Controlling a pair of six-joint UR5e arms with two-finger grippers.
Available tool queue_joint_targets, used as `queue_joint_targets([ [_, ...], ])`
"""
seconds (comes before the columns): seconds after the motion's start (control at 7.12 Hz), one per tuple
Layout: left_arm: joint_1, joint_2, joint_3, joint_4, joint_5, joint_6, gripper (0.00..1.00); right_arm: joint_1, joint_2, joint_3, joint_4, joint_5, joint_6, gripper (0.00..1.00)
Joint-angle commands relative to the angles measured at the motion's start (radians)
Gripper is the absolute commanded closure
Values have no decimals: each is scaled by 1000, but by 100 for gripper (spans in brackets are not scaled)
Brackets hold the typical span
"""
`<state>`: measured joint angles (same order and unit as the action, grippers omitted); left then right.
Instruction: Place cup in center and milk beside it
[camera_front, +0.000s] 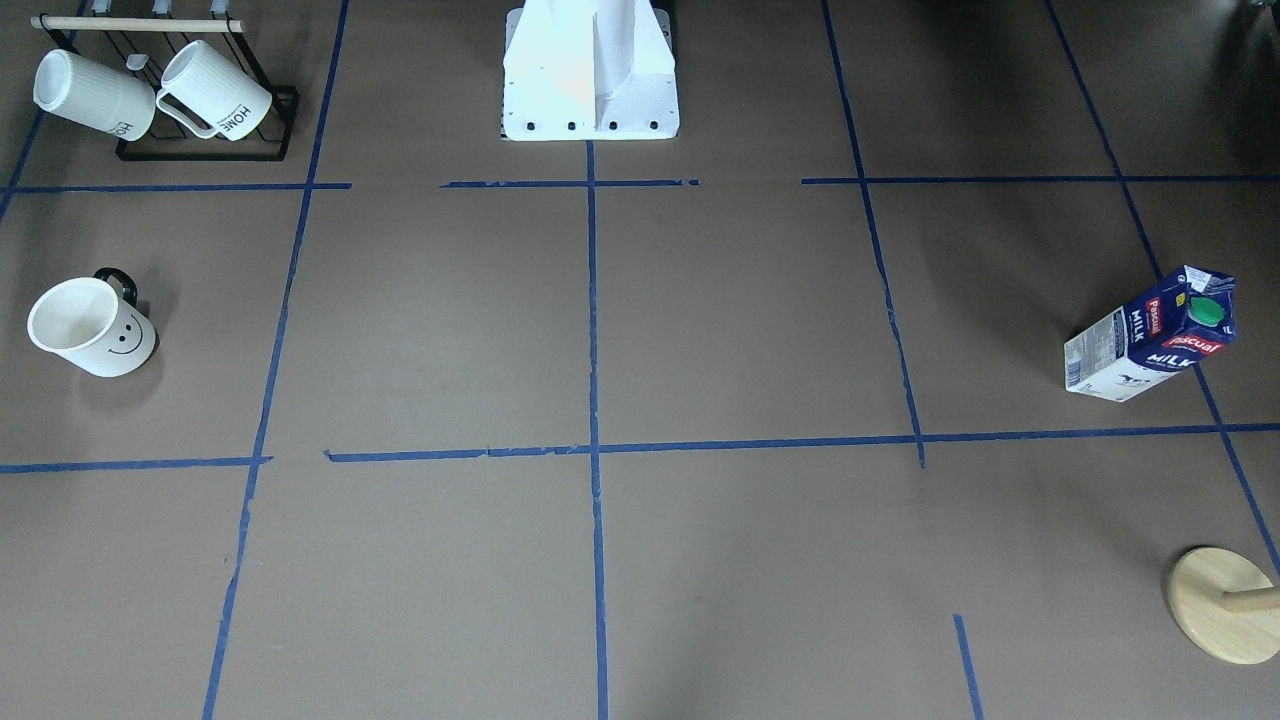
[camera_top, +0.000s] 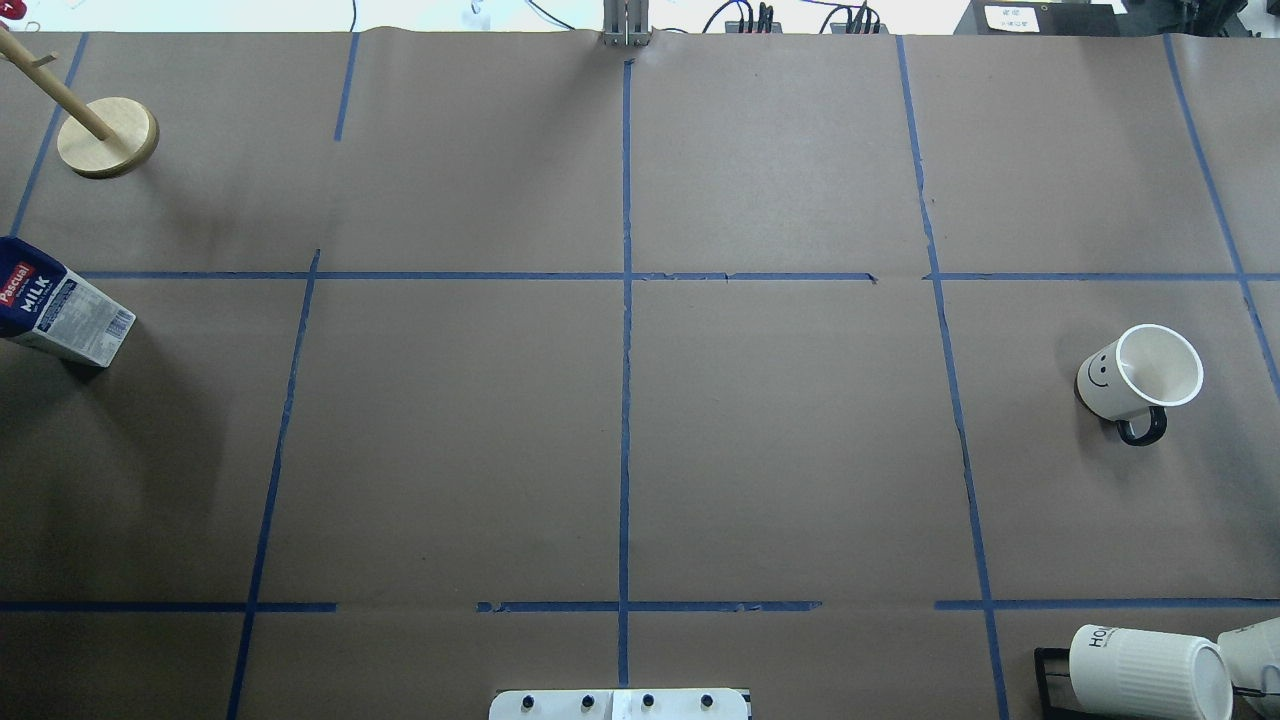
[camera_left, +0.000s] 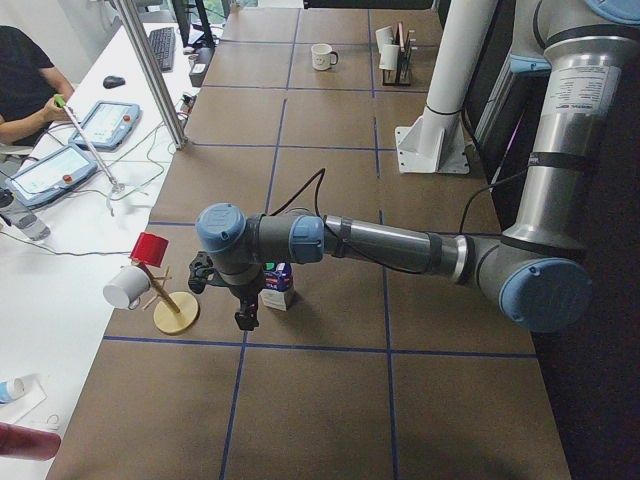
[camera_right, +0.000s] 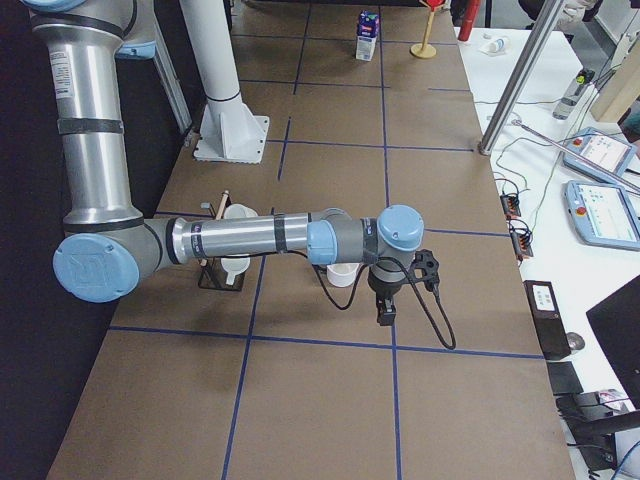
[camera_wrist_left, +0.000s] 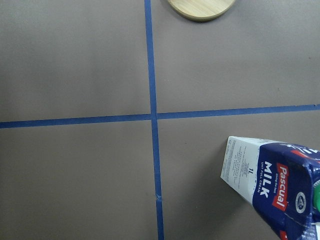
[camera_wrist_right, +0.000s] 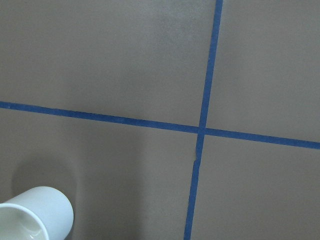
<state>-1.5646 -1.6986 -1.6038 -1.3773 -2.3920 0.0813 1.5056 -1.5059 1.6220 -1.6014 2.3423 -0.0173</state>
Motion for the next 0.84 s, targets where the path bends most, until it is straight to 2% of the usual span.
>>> queue_joint_targets([
  [0.0,-2,28,-4,-41,-6,18,0,1,1,1,1,-1,5,0],
  [0.7,0,27,8,-48,8,9,0,-1,-13,5,3,3,3,0],
])
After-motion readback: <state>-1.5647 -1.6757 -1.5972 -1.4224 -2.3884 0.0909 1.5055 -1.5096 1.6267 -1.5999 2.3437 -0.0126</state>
